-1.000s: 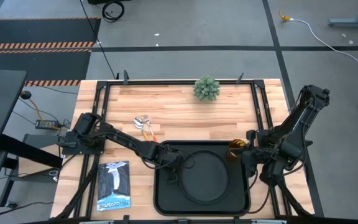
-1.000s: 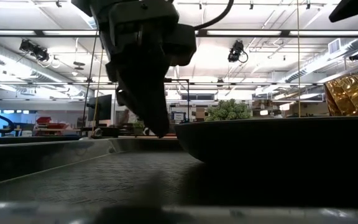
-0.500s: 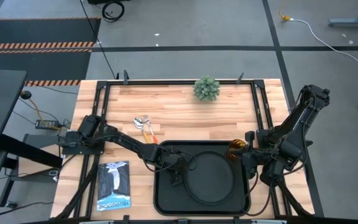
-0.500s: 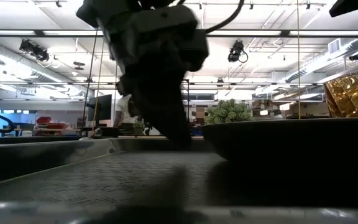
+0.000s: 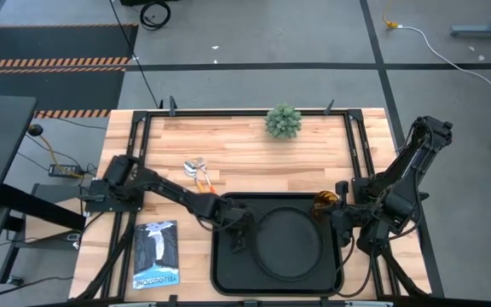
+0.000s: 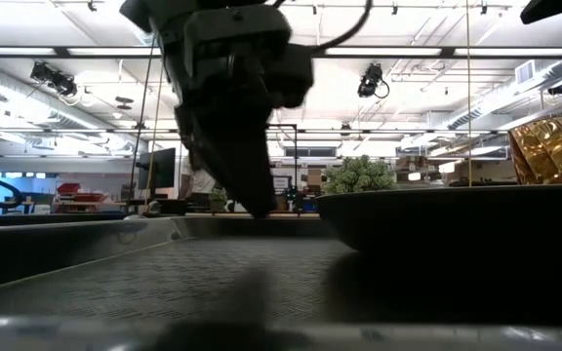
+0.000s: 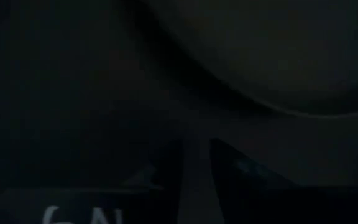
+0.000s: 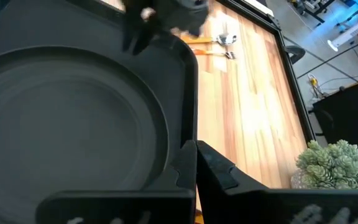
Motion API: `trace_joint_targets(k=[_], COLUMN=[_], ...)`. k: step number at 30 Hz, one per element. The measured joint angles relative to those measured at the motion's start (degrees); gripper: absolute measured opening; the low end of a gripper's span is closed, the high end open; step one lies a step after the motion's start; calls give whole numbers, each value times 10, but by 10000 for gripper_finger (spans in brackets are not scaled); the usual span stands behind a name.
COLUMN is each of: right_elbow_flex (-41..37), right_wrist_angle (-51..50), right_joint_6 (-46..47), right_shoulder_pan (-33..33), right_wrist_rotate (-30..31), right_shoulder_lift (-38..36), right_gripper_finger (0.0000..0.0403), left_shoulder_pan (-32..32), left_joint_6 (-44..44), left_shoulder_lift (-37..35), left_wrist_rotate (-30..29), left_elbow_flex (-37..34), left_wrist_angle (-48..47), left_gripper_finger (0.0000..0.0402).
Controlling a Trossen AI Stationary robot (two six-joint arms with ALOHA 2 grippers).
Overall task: Pick and place plate/cup/fork/spoon on tray
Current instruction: Put the orange fork to the left of the black plate on the black tray
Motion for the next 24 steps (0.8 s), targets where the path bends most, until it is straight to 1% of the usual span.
trace_joint_targets(k=[2, 5, 8, 11, 14, 17, 19, 21, 22, 24], right_elbow_flex=[0, -1, -17, -40, -54, -56, -56, -56, -56, -56], right_wrist_angle=[0, 9, 44, 73, 79, 80, 80, 80, 80, 80], right_joint_6=[0, 0, -5, -19, -31, -51, -57, -59, -60, -63], right_shoulder_pan=[0, -2, -8, -17, -27, -35, -38, -44, -49, -60], right_wrist_rotate=[0, 5, 31, 48, 86, 135, 174, 197, 198, 192], right_shoulder_lift=[0, 0, 0, 0, 0, 0, 0, 0, 0, 0], right_gripper_finger=[5, 5, 5, 5, 5, 5, 5, 5, 5, 5], left_shoulder_pan=[5, 9, 21, 47, 72, 85, 87, 83, 79, 62], left_joint_6=[-4, -23, -71, -126, -123, -91, -99, -143, -170, -222], left_shoulder_lift=[-23, -62, -89, -94, -95, -95, -95, -95, -95, -95], left_wrist_rotate=[-24, -122, -214, -257, -257, -214, -190, -189, -195, -232], left_elbow_flex=[0, 0, 1, 0, 0, 0, 0, 0, 0, 0], left_wrist_angle=[-54, -135, -222, -288, -322, -336, -336, -335, -335, -330], left_gripper_finger=[89, 89, 89, 89, 89, 89, 89, 89, 89, 89])
